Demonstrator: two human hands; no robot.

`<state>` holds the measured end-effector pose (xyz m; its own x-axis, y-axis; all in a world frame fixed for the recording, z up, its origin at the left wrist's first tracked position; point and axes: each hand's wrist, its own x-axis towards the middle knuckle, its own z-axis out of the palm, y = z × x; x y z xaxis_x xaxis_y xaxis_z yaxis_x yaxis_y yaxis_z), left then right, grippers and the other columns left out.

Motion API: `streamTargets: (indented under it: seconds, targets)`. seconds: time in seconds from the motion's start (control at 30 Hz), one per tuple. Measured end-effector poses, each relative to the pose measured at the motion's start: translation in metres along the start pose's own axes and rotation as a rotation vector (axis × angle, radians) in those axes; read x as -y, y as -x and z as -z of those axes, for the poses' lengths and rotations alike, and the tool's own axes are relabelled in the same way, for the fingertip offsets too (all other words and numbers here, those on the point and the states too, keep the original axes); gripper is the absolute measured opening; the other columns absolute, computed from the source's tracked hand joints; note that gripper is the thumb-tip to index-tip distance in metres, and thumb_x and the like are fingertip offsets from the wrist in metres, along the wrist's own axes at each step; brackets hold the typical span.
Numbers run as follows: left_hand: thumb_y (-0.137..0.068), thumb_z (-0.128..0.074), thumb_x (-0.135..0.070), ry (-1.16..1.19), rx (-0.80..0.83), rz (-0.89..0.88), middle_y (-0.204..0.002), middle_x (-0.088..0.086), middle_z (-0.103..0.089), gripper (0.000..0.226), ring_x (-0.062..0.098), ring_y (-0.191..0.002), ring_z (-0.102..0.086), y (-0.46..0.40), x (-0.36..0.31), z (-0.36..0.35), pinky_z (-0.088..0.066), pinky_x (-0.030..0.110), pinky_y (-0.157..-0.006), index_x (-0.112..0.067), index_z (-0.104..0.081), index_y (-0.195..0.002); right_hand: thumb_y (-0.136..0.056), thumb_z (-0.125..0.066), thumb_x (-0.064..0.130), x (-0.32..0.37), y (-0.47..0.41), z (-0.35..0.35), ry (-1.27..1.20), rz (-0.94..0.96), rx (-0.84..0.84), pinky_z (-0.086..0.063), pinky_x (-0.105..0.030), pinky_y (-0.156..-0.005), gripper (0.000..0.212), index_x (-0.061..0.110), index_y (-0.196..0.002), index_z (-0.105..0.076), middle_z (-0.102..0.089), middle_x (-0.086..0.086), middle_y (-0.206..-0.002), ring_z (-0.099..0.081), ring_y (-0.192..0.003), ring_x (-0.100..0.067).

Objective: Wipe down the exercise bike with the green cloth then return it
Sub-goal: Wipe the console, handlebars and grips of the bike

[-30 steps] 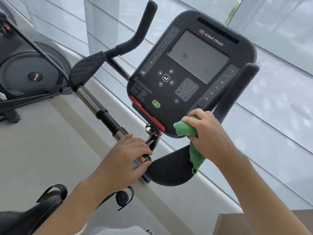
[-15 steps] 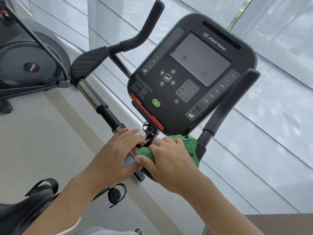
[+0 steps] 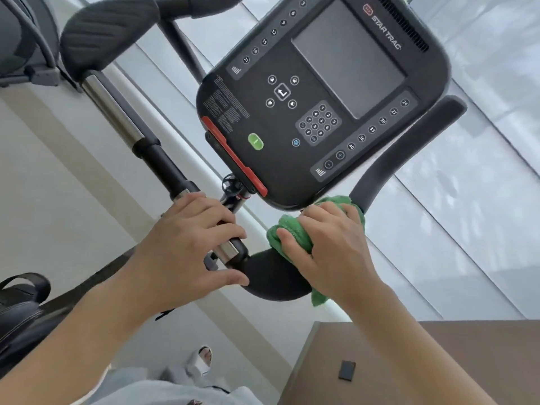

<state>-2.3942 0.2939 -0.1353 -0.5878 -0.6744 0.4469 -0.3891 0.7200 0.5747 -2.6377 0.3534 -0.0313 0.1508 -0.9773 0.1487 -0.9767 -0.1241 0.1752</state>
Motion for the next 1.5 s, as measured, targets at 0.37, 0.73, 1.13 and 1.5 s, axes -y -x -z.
streamTargets:
  seconds: [0.37, 0.73, 1.13, 1.5]
  targets:
    - [-0.093, -0.067, -0.068, 0.012, -0.164, -0.063, -0.108, -0.004, -0.072, 0.053, 0.026, -0.113, -0.067, 0.0, 0.009, -0.015, -0.037, 0.042, -0.118, -0.018, -0.077, -0.109, -0.107, -0.047, 0.054, 0.062, 0.021, -0.008, -0.139, 0.02, -0.034, -0.039, -0.048, -0.105, 0.048, 0.018, -0.111, -0.078, -0.071, 0.006, -0.113, -0.063, -0.109, -0.022]
    - [-0.088, -0.065, -0.075, 0.021, -0.132, -0.07, -0.113, -0.001, -0.073, 0.061, 0.027, -0.117, -0.067, 0.001, 0.012, -0.011, -0.036, 0.045, -0.121, -0.019, -0.077, -0.11, -0.099, -0.063, 0.046, -0.077, -0.073, 0.038, 0.234, 0.273, 0.199, -0.047, -0.043, -0.079, 0.045, 0.009, -0.076, -0.072, -0.07, -0.001, -0.081, -0.061, -0.08, -0.028]
    - [-0.086, -0.066, -0.078, 0.085, -0.174, -0.088, -0.109, -0.008, -0.067, 0.058, 0.019, -0.116, -0.06, -0.001, 0.017, -0.02, -0.024, 0.035, -0.127, -0.025, -0.071, -0.108, -0.1, -0.052, 0.057, 0.002, -0.058, 0.024, 0.021, -0.07, 0.448, -0.033, -0.031, -0.071, 0.054, 0.022, -0.059, -0.052, -0.052, 0.006, -0.06, -0.052, -0.063, -0.013]
    - [-0.083, -0.07, -0.076, 0.098, -0.158, -0.078, -0.108, -0.009, -0.068, 0.057, 0.02, -0.114, -0.063, 0.001, 0.012, -0.015, -0.03, 0.038, -0.124, -0.025, -0.074, -0.107, -0.101, -0.057, 0.056, 0.016, -0.032, 0.033, -0.088, 0.054, 0.361, -0.043, -0.041, -0.088, 0.042, 0.022, -0.08, -0.07, -0.065, 0.014, -0.083, -0.06, -0.087, -0.014]
